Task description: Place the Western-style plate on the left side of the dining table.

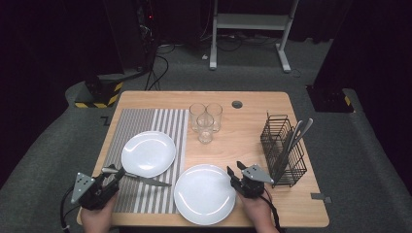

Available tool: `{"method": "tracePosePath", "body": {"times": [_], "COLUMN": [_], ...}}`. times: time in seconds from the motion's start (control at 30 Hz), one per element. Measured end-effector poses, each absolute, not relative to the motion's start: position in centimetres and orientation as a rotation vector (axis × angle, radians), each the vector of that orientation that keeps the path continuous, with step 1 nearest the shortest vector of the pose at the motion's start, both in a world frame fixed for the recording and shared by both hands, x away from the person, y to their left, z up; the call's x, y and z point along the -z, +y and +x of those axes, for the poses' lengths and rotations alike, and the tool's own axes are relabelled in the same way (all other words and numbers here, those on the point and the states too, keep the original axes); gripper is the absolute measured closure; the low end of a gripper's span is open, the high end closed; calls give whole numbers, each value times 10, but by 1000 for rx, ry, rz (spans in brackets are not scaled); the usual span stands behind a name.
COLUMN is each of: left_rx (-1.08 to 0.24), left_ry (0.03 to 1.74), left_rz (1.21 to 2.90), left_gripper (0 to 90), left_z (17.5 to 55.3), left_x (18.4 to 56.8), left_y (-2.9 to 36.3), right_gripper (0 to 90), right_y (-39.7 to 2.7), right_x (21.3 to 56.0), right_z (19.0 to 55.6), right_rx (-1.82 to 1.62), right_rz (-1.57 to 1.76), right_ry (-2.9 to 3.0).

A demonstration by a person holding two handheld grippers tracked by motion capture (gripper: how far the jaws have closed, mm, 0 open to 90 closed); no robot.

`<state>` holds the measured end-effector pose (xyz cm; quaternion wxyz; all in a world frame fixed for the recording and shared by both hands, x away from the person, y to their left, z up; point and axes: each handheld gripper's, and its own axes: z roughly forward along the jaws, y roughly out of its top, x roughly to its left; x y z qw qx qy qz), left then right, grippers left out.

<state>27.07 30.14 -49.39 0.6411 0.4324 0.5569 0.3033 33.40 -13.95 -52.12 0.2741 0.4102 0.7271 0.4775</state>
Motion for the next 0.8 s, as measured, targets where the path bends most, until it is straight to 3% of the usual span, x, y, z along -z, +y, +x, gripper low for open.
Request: {"method": "tracePosePath", "body": {"times": [0.8], "left_rx": [-666], "left_ry": [1305], "left_rz": [976], "left_gripper": [521], "left_z": [276], "left_x": [501], "left_y": [310], "right_gripper": [548], "right_y": [-139], "right_x": [522], "right_z": [334], "right_rx": [-1283], "right_rz": [1108], "right_ry": [1962]}}
